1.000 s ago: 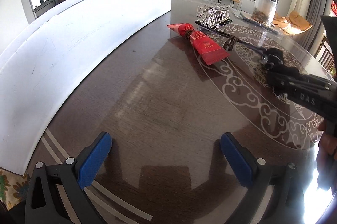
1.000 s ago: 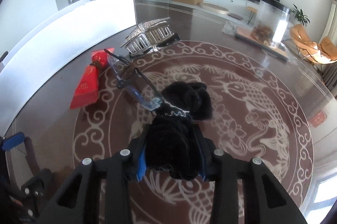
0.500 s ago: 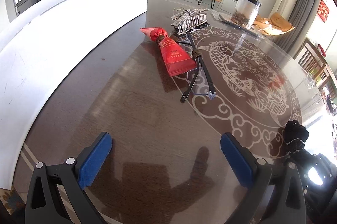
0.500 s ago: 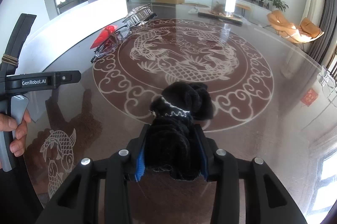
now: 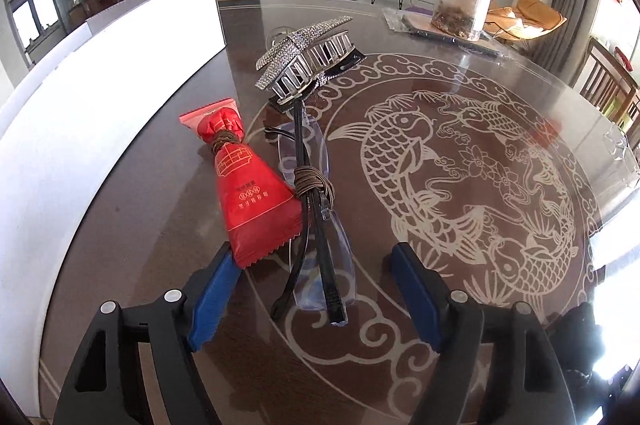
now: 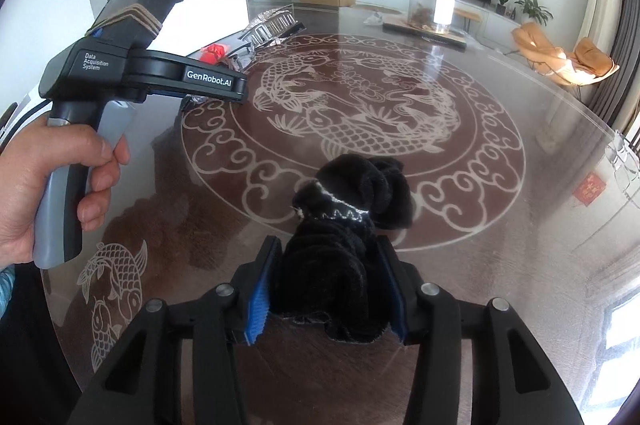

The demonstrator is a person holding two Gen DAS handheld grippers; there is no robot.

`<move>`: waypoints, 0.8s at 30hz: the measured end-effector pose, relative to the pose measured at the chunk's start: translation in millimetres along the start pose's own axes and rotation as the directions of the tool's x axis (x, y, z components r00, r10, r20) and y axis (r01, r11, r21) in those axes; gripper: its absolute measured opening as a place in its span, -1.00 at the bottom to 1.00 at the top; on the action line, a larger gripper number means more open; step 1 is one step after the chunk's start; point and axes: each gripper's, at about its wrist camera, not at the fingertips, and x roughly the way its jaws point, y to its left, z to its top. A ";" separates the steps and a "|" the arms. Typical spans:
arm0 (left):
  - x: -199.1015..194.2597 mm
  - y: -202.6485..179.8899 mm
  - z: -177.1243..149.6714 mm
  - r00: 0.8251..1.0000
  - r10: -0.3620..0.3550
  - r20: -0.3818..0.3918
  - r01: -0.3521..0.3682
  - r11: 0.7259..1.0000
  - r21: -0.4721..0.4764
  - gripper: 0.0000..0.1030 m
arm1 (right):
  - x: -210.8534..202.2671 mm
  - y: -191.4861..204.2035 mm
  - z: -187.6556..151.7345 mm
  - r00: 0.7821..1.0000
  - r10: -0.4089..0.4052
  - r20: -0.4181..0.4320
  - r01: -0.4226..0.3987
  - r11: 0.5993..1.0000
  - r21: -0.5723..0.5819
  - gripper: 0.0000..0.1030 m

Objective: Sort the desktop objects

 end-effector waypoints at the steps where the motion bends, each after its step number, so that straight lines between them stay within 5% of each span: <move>1: -1.5 -0.6 0.6 1.000 -0.005 0.014 0.005 1.000 0.009 0.09 | 0.1 -0.1 0.1 1.000 0.000 0.000 0.000 1.000 0.000 -0.06; 2: -2.9 -1.6 1.0 1.000 -0.014 0.022 0.014 1.000 0.028 -0.29 | -0.1 -0.1 0.3 1.000 -0.001 0.000 0.001 1.000 -0.001 -0.06; 3: -3.6 -2.4 1.0 0.999 -0.023 0.023 0.022 0.998 0.051 -0.41 | 0.2 0.0 0.1 1.000 -0.002 0.000 0.002 1.000 -0.002 -0.06; 8: -15.5 1.5 -16.3 0.998 -0.055 0.032 0.052 0.993 0.102 -0.44 | 0.5 0.5 0.2 1.000 -0.011 0.000 0.011 1.000 -0.007 -0.06; 17: -70.2 22.7 -96.6 0.992 -0.124 0.010 0.122 0.986 0.113 -0.44 | 1.0 0.0 0.1 1.000 -0.026 0.000 0.026 1.000 -0.010 -0.04; 21: -73.0 22.8 -103.2 0.993 -0.115 0.020 0.112 0.988 0.103 -0.22 | 1.6 -0.4 0.5 0.999 -0.042 0.000 0.042 0.999 -0.010 0.21; 23: -69.9 21.4 -102.7 0.995 -0.102 0.017 0.100 0.990 0.101 0.34 | 4.8 -2.5 0.7 0.999 -0.047 -0.018 0.047 0.999 0.000 0.70; 24: -67.3 20.8 -102.2 0.996 -0.094 0.015 0.092 0.991 0.097 0.47 | 5.9 -2.9 0.6 0.999 -0.046 -0.026 0.046 0.999 0.003 0.75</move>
